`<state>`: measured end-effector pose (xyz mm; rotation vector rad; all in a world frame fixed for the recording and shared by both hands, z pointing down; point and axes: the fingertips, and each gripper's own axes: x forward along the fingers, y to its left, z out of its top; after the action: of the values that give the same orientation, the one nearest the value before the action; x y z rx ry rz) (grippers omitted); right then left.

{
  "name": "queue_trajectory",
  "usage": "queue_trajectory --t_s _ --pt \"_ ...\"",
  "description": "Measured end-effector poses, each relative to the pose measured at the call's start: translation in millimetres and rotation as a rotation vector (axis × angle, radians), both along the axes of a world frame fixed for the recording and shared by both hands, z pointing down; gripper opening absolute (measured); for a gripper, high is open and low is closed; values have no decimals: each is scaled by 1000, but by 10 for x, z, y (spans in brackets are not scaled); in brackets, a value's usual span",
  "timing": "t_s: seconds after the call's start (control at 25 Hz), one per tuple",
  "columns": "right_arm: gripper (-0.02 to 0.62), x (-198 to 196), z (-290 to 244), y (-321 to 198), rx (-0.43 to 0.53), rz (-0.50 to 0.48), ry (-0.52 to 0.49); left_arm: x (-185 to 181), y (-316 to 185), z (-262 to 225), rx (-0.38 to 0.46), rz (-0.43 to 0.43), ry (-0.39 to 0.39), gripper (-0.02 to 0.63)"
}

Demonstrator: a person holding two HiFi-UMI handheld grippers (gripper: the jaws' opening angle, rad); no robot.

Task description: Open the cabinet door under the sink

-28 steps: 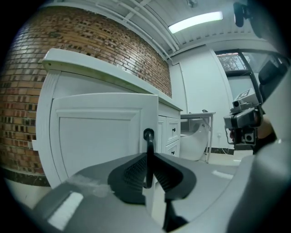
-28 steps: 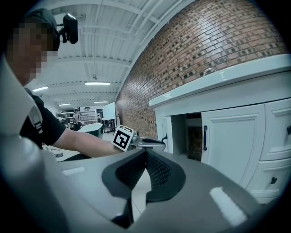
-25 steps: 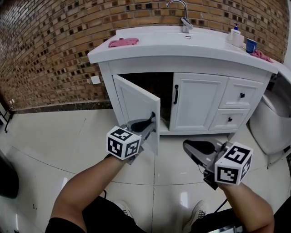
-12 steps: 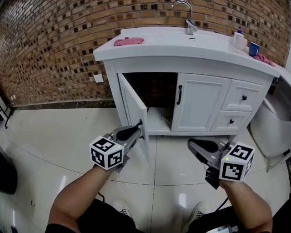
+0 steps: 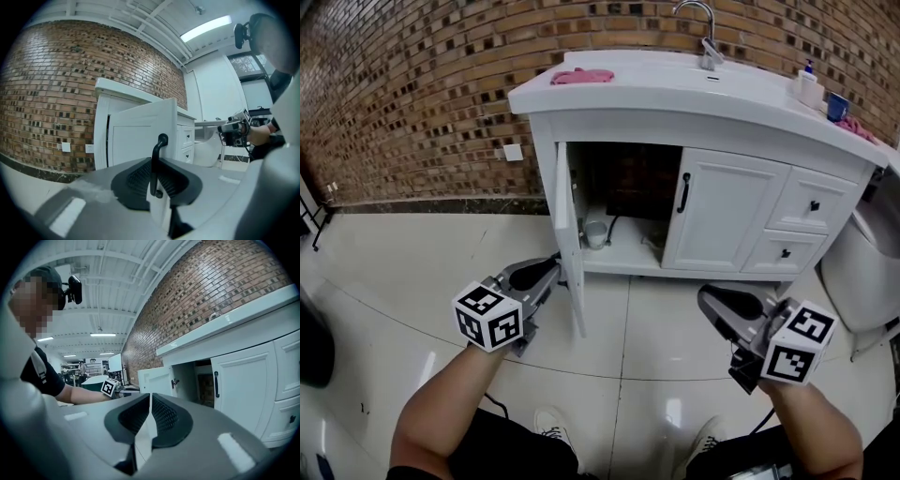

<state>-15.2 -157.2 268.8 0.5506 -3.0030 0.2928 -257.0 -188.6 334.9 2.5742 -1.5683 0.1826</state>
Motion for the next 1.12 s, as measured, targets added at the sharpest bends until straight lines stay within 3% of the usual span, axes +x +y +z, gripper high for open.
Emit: queue_trajectory --t_s 0.32,0.76,0.84,0.92,1.12 --pt "15 32 13 26 18 16 32 -714 98 -16 2 -171 100 46" --pt "9 182 105 -21 -20 51 45 -890 252 -77 9 -187 100 48" --pt "9 223 131 -33 -23 59 51 -865 340 -134 16 -179 107 8" --pt "9 245 160 -40 -26 63 61 -759 423 -206 14 -155 115 7" --pt "8 212 208 -8 -38 49 84 -78 549 -446 25 -8 102 6"
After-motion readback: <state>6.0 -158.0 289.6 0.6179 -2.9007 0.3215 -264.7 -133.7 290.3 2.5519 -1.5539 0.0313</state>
